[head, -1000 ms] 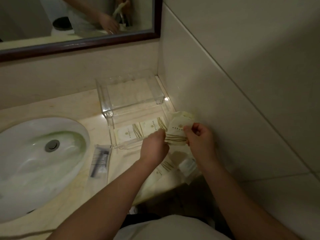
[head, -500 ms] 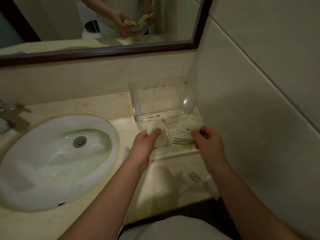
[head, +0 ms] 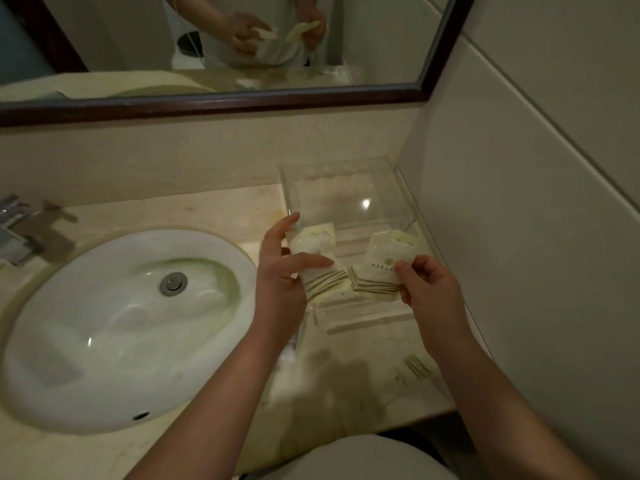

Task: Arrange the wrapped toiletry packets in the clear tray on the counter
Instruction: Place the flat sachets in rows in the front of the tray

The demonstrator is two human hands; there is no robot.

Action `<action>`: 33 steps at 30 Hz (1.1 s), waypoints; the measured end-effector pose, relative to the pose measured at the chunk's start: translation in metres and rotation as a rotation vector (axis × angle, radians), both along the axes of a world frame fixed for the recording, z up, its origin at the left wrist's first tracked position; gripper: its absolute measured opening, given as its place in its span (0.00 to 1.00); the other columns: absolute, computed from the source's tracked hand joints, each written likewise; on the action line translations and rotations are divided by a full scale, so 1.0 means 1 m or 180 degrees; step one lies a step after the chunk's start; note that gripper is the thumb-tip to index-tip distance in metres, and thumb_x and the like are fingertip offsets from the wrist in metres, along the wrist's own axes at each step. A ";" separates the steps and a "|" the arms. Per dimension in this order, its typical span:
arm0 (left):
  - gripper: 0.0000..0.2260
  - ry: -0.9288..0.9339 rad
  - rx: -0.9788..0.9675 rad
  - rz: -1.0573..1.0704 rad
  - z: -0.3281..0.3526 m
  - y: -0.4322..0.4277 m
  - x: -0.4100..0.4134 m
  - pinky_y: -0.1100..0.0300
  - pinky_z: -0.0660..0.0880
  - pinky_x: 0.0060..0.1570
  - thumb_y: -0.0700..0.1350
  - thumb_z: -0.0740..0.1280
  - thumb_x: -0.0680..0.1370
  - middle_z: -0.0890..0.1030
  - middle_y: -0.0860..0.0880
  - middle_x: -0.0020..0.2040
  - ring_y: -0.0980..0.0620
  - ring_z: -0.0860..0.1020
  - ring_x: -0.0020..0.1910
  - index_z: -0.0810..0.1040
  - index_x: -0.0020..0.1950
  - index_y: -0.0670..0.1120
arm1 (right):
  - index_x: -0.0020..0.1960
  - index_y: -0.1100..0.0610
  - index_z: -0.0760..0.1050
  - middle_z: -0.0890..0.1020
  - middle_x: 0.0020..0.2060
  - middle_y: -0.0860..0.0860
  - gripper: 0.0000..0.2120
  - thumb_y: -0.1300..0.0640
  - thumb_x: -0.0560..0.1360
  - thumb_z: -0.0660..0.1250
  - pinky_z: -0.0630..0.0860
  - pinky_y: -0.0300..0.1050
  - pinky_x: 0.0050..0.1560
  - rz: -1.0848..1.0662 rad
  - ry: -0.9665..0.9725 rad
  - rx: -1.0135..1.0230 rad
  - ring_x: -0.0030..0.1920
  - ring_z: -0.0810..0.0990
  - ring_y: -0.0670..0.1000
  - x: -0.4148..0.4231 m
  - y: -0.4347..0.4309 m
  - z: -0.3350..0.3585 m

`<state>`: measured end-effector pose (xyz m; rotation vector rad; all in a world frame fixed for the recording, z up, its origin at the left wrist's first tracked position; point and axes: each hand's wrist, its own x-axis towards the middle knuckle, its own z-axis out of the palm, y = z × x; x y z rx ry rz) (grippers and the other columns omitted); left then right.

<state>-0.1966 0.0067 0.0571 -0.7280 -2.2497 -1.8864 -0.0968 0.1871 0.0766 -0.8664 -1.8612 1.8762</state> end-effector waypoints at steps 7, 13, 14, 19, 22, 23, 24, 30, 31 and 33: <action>0.35 -0.0280 -0.0308 0.0464 0.002 0.009 0.003 0.71 0.74 0.51 0.35 0.76 0.68 0.81 0.66 0.51 0.65 0.79 0.53 0.68 0.69 0.57 | 0.45 0.55 0.81 0.80 0.30 0.43 0.02 0.57 0.75 0.70 0.73 0.35 0.31 0.0114 0.0009 -0.0033 0.29 0.75 0.41 -0.012 0.016 0.003; 0.20 0.0486 -0.0787 0.0646 0.002 0.016 -0.002 0.64 0.74 0.54 0.31 0.69 0.69 0.81 0.57 0.56 0.59 0.77 0.55 0.79 0.56 0.49 | 0.44 0.54 0.80 0.81 0.29 0.42 0.03 0.59 0.76 0.69 0.73 0.31 0.31 0.0141 0.0002 -0.0031 0.29 0.77 0.39 -0.018 0.028 -0.003; 0.17 0.0735 -0.0896 0.0582 -0.001 0.016 -0.004 0.63 0.73 0.56 0.31 0.70 0.69 0.82 0.51 0.55 0.55 0.77 0.55 0.81 0.54 0.46 | 0.44 0.54 0.81 0.83 0.31 0.42 0.03 0.59 0.76 0.69 0.74 0.31 0.32 0.0114 -0.0023 -0.0042 0.31 0.79 0.39 -0.018 0.030 -0.004; 0.14 -0.0100 -0.0948 0.0524 -0.010 0.018 -0.005 0.63 0.73 0.60 0.33 0.68 0.70 0.82 0.53 0.54 0.59 0.78 0.56 0.84 0.53 0.45 | 0.41 0.49 0.82 0.87 0.40 0.47 0.06 0.54 0.76 0.68 0.80 0.39 0.40 -0.0015 -0.0315 -0.0107 0.43 0.86 0.46 -0.020 0.043 -0.014; 0.18 -0.1075 -0.0629 0.0494 -0.012 0.022 0.000 0.60 0.73 0.61 0.39 0.61 0.69 0.82 0.55 0.54 0.58 0.78 0.57 0.84 0.54 0.45 | 0.45 0.52 0.81 0.86 0.42 0.50 0.08 0.52 0.78 0.64 0.81 0.46 0.39 0.0021 -0.0579 -0.0397 0.42 0.86 0.49 -0.024 0.050 -0.019; 0.17 -0.1162 -0.0619 0.0534 -0.012 0.025 0.001 0.63 0.73 0.60 0.40 0.61 0.70 0.82 0.55 0.53 0.58 0.78 0.56 0.84 0.53 0.46 | 0.46 0.53 0.79 0.86 0.41 0.51 0.09 0.51 0.79 0.63 0.81 0.46 0.36 0.0008 -0.0657 -0.0467 0.40 0.86 0.49 -0.025 0.052 -0.020; 0.14 -0.1155 -0.0697 0.0607 -0.014 0.027 0.001 0.66 0.72 0.58 0.40 0.62 0.72 0.82 0.55 0.52 0.58 0.79 0.55 0.84 0.52 0.46 | 0.47 0.54 0.78 0.86 0.40 0.51 0.10 0.50 0.80 0.61 0.80 0.44 0.31 0.0011 -0.0740 -0.0450 0.36 0.86 0.50 -0.026 0.053 -0.022; 0.18 -0.1726 -0.1343 0.0676 -0.027 0.042 -0.004 0.64 0.74 0.45 0.37 0.71 0.71 0.79 0.51 0.48 0.57 0.78 0.40 0.80 0.57 0.54 | 0.51 0.59 0.75 0.79 0.30 0.51 0.09 0.52 0.79 0.64 0.68 0.39 0.20 0.0193 -0.1182 0.0094 0.20 0.74 0.43 -0.029 0.067 -0.034; 0.17 -0.1935 -0.1378 0.0622 -0.028 0.042 -0.007 0.62 0.75 0.44 0.37 0.71 0.71 0.81 0.50 0.47 0.55 0.79 0.40 0.81 0.57 0.53 | 0.52 0.58 0.76 0.80 0.30 0.51 0.08 0.55 0.77 0.66 0.69 0.39 0.21 0.0285 -0.1230 0.0059 0.21 0.74 0.43 -0.029 0.069 -0.034; 0.13 -0.2147 -0.1457 0.0529 -0.030 0.040 -0.013 0.60 0.77 0.40 0.37 0.72 0.72 0.84 0.48 0.43 0.53 0.80 0.36 0.84 0.53 0.50 | 0.52 0.58 0.78 0.81 0.32 0.52 0.08 0.59 0.74 0.69 0.71 0.40 0.26 0.0497 -0.1273 -0.0030 0.25 0.76 0.43 -0.029 0.074 -0.035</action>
